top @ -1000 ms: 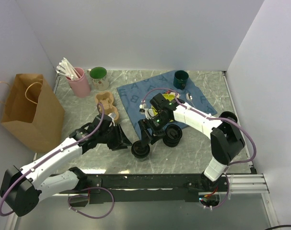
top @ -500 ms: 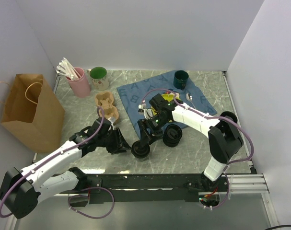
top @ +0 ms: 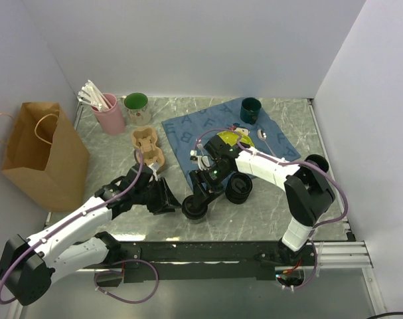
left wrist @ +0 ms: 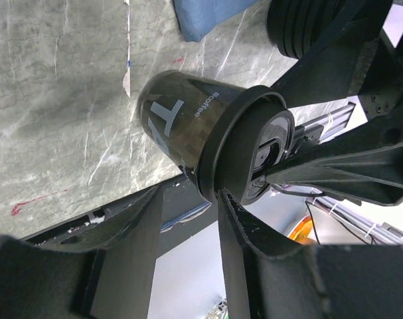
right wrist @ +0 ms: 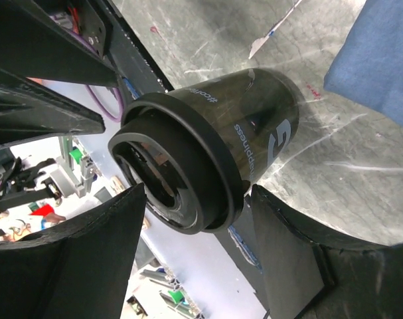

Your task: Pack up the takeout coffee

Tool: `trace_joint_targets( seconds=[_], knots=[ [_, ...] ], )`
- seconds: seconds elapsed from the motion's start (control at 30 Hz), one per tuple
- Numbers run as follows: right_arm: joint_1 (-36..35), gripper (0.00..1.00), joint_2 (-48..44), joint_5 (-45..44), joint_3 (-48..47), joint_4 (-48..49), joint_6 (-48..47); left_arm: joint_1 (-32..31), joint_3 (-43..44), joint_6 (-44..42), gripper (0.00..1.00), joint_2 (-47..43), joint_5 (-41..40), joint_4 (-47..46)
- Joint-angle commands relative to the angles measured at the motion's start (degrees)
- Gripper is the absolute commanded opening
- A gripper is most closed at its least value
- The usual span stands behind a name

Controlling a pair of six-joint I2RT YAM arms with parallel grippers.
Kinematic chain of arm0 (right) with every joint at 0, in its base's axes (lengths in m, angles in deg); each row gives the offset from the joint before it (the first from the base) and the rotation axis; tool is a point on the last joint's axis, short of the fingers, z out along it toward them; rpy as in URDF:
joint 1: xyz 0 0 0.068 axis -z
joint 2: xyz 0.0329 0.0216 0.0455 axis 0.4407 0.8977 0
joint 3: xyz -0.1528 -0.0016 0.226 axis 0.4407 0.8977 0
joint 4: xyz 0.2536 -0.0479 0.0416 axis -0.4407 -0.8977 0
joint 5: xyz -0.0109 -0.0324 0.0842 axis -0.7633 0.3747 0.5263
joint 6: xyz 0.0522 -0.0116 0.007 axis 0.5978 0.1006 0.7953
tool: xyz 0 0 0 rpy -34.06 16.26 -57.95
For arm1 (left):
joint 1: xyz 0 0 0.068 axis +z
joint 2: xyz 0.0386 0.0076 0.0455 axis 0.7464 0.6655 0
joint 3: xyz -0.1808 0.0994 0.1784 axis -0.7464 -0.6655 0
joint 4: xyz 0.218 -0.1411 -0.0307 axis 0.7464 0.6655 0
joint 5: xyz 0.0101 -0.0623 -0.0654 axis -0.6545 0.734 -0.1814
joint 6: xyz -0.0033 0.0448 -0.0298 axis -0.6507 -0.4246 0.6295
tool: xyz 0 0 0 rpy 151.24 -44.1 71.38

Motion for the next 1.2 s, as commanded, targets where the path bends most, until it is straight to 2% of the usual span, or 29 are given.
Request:
trace_joint_targets(
  seconds=[0.0, 0.6, 0.87, 1.17],
  knots=[
    [-1.0, 0.72, 0.7, -0.6, 1.1, 3.1, 0.9, 0.3, -0.7, -1.1, 0.44, -1.0, 1.5, -1.3],
    [-2.4, 0.57, 0.4, -5.6, 4.5, 5.5, 2.9, 0.3, -4.5, -0.3, 0.45, -1.7, 3.6, -5.3],
    [-2.4, 0.56, -0.6, -7.0, 7.4, 7.9, 4.2, 0.3, -5.3, -0.4, 0.44, -0.9, 2.5, -5.4],
    [-2.4, 0.56, -2.1, -8.2, 11.6, 12.9, 5.1, 0.3, -9.6, 1.1, 0.36, -2.1, 1.7, -6.6]
  ],
)
